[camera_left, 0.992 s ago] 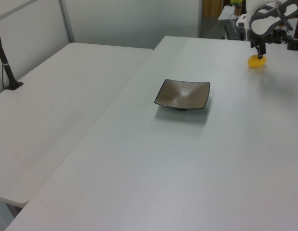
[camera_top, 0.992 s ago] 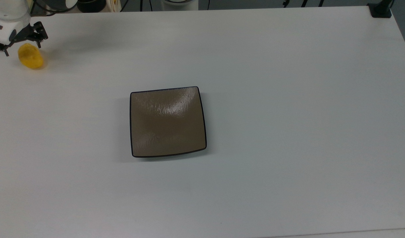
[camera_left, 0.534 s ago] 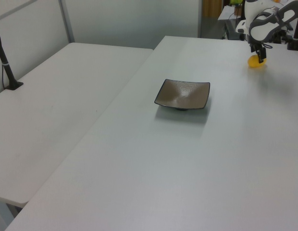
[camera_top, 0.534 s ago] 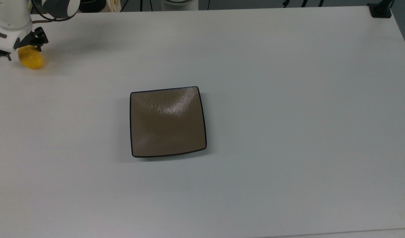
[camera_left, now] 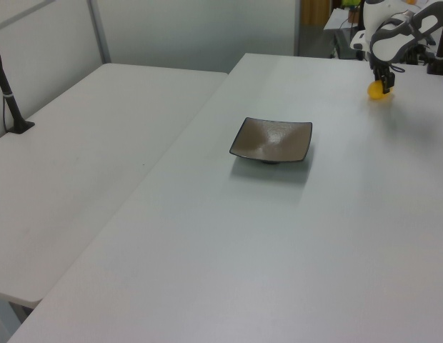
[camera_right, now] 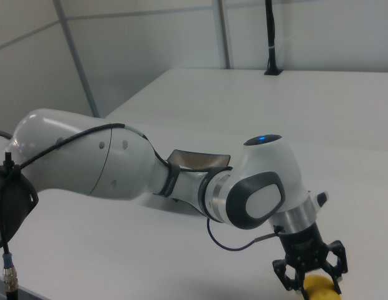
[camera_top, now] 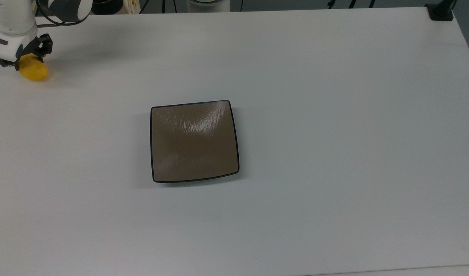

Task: Put potatoes on a ceramic plate
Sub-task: 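Lower the gripper and close it around the yellow potato, then lift the yellow potato and carry it over the brown plate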

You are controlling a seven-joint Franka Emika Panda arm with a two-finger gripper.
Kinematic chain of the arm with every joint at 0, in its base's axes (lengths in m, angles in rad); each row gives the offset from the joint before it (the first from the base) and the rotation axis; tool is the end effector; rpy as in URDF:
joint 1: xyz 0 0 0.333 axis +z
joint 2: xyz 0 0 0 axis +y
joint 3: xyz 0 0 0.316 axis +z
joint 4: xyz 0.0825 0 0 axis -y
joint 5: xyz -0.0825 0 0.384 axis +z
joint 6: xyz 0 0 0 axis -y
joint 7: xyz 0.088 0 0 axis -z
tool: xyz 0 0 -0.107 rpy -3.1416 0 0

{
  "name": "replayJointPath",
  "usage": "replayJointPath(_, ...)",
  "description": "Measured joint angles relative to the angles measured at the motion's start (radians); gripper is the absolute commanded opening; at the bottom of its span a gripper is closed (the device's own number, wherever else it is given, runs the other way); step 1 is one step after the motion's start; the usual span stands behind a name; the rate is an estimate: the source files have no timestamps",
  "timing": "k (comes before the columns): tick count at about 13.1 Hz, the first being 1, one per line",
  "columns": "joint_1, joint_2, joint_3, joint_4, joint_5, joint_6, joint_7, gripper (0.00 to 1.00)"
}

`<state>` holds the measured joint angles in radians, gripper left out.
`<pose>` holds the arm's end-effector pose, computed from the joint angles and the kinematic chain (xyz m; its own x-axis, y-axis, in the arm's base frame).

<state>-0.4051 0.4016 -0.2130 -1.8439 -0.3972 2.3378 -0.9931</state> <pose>0.5313 -0.3731 0.3245 0.7757 0.5562 -0.2983 0.6246 -0.7442 0.2368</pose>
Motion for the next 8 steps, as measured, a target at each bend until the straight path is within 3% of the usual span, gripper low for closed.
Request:
replayJointPath(5, 0.002, -0.018, 0.008, 0.038, 0.031, 0.000, 0.024, 0.30)
replayJointPath(8, 0.006, -0.028, 0.073, 0.102, 0.115, 0.000, 0.163, 0.32)
